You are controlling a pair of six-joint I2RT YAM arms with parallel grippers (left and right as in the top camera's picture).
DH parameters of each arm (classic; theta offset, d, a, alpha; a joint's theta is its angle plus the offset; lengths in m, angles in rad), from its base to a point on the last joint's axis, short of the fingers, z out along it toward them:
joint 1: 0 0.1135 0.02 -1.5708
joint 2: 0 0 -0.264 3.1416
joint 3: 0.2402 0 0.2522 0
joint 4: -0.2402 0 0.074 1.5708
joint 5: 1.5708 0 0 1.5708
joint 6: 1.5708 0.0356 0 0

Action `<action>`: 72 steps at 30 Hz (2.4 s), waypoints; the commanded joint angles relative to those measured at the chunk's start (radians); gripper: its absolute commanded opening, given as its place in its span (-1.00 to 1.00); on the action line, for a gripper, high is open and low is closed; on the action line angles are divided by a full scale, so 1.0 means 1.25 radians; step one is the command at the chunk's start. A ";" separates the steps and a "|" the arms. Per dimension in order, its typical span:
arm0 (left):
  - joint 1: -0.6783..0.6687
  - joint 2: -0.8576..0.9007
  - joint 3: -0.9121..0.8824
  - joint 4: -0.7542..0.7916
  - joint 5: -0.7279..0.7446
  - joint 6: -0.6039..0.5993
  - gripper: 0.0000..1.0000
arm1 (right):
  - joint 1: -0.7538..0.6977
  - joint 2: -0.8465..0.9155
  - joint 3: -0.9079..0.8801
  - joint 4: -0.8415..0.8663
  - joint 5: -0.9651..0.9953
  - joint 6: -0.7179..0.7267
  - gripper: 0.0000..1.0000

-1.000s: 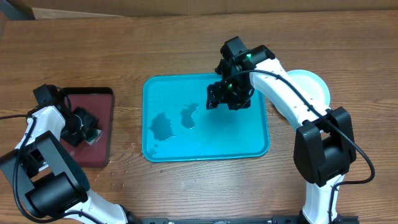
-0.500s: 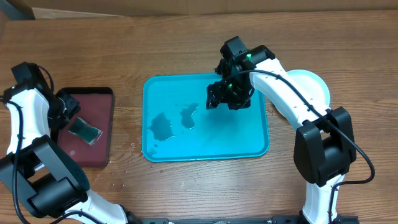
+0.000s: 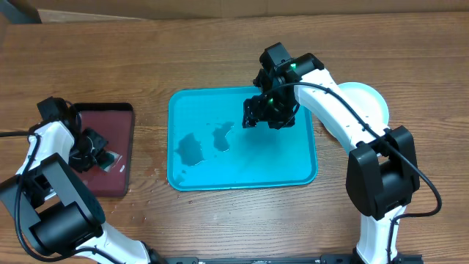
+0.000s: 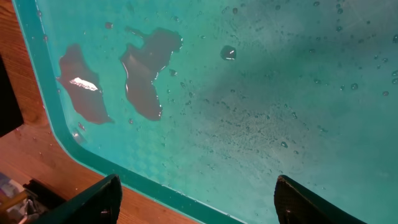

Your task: Clean dirty plates on tray and stack at the side

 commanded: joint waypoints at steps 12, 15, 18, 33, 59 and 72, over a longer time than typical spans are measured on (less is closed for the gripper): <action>0.004 0.012 0.170 -0.236 0.124 -0.010 -0.71 | 0.002 -0.022 0.000 0.004 -0.005 0.004 0.59; 0.000 0.012 0.159 -0.238 0.126 -0.010 -0.65 | 0.002 -0.022 -0.001 0.003 -0.005 0.004 0.59; -0.004 0.013 0.141 -0.234 0.105 -0.010 -0.60 | 0.002 -0.022 0.000 0.003 -0.005 0.004 0.59; -0.001 0.013 -0.045 -0.075 0.062 -0.044 -0.27 | 0.002 -0.022 0.000 0.009 -0.005 0.020 0.59; -0.052 -0.364 0.480 -0.587 0.275 0.139 0.99 | 0.024 -0.410 0.005 -0.170 0.206 0.085 0.66; -0.139 -0.680 0.136 -0.505 0.278 0.131 0.98 | 0.258 -0.573 -0.149 -0.252 0.414 0.211 0.69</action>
